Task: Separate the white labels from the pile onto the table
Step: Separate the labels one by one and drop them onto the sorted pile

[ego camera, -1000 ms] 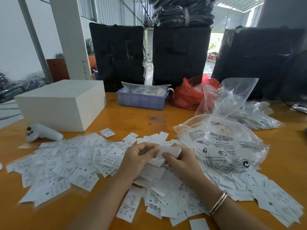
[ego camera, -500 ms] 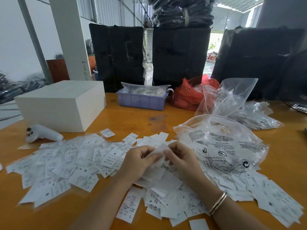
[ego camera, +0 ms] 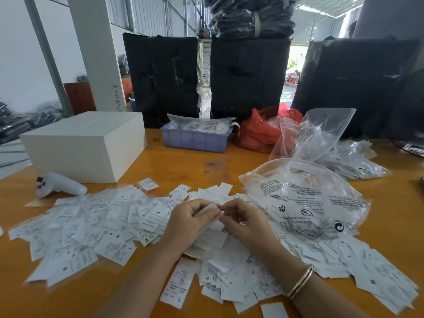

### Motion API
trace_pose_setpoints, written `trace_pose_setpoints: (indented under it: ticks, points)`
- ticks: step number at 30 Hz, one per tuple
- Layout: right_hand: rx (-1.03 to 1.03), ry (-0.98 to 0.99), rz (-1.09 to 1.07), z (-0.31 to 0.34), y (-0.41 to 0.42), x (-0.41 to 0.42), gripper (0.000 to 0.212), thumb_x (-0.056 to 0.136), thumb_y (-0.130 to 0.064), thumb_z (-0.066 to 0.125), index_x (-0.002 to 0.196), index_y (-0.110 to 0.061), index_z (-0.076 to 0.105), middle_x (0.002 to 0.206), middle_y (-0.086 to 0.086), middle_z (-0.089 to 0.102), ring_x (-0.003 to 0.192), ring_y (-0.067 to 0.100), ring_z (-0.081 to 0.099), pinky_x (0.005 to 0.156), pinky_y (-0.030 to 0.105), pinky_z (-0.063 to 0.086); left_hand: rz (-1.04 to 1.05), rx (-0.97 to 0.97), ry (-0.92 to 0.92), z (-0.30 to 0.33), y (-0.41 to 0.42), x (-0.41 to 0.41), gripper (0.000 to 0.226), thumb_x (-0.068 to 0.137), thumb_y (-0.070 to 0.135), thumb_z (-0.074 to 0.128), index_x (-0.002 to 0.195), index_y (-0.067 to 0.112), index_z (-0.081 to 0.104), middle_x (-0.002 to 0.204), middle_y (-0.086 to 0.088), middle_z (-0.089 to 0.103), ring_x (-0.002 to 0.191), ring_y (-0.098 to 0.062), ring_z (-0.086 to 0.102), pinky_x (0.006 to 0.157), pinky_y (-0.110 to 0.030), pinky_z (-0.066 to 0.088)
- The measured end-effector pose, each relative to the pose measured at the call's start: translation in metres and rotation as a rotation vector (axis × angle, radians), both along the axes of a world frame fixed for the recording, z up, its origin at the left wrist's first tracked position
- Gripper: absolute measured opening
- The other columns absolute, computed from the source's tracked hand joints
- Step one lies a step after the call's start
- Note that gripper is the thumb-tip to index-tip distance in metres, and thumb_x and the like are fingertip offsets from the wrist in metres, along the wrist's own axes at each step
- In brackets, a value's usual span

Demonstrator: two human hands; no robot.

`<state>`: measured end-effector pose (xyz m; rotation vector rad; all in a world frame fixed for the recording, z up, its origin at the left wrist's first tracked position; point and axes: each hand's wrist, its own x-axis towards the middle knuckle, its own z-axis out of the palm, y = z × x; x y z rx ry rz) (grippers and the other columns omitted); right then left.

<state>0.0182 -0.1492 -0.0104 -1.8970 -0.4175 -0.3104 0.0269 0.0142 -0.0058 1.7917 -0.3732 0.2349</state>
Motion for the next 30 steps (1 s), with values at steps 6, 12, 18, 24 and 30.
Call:
trace_pose_setpoints:
  ticks: [6,12,18,24,30]
  points:
    - [0.175,0.004,-0.023,0.0,-0.008,0.004,0.034,0.083,0.005,0.061,0.075,-0.027,0.064,0.067,-0.014,0.061,0.062,0.007,0.052,0.061,0.023,0.043,-0.104,-0.127,0.149,0.004,-0.001,-0.004,0.037,0.087,0.058,0.046,0.096,0.034,0.072,0.096,0.013,0.074,0.091,0.0,0.067,0.077,-0.015,0.052]
    - [0.253,-0.036,0.041,0.002,-0.008,0.002,0.03,0.077,-0.004,0.057,0.074,-0.033,0.065,0.08,-0.011,0.061,0.07,0.009,0.052,0.065,0.03,0.043,-0.187,-0.146,0.301,0.002,-0.001,-0.001,0.031,0.09,0.026,0.046,0.1,0.04,0.072,0.101,0.013,0.071,0.095,-0.005,0.066,0.072,-0.019,0.05]
    - [0.213,-0.033,-0.085,0.001,-0.009,0.004,0.032,0.088,0.0,0.059,0.082,-0.032,0.063,0.077,-0.018,0.064,0.068,0.011,0.057,0.061,0.021,0.047,0.044,-0.199,0.149,0.001,0.004,0.002,0.038,0.091,0.005,0.054,0.092,0.039,0.07,0.076,0.019,0.064,0.071,0.0,0.061,0.063,-0.02,0.053]
    - [0.3,-0.213,-0.305,0.029,-0.024,0.008,0.03,0.091,0.002,0.052,0.086,-0.026,0.063,0.083,-0.004,0.065,0.071,0.016,0.06,0.065,0.023,0.05,0.621,-0.007,-0.003,0.007,0.032,0.01,0.031,0.089,0.012,0.06,0.11,0.034,0.056,0.108,0.011,0.056,0.093,-0.01,0.057,0.072,-0.032,0.052]
    - [0.235,-0.258,-0.74,0.051,-0.085,0.03,0.032,0.091,0.002,0.046,0.089,-0.026,0.063,0.098,0.002,0.066,0.075,0.018,0.056,0.061,0.025,0.044,0.788,0.399,0.048,-0.001,0.044,0.01,0.036,0.087,0.007,0.063,0.121,0.019,0.058,0.126,-0.01,0.053,0.107,-0.025,0.054,0.081,-0.033,0.048]
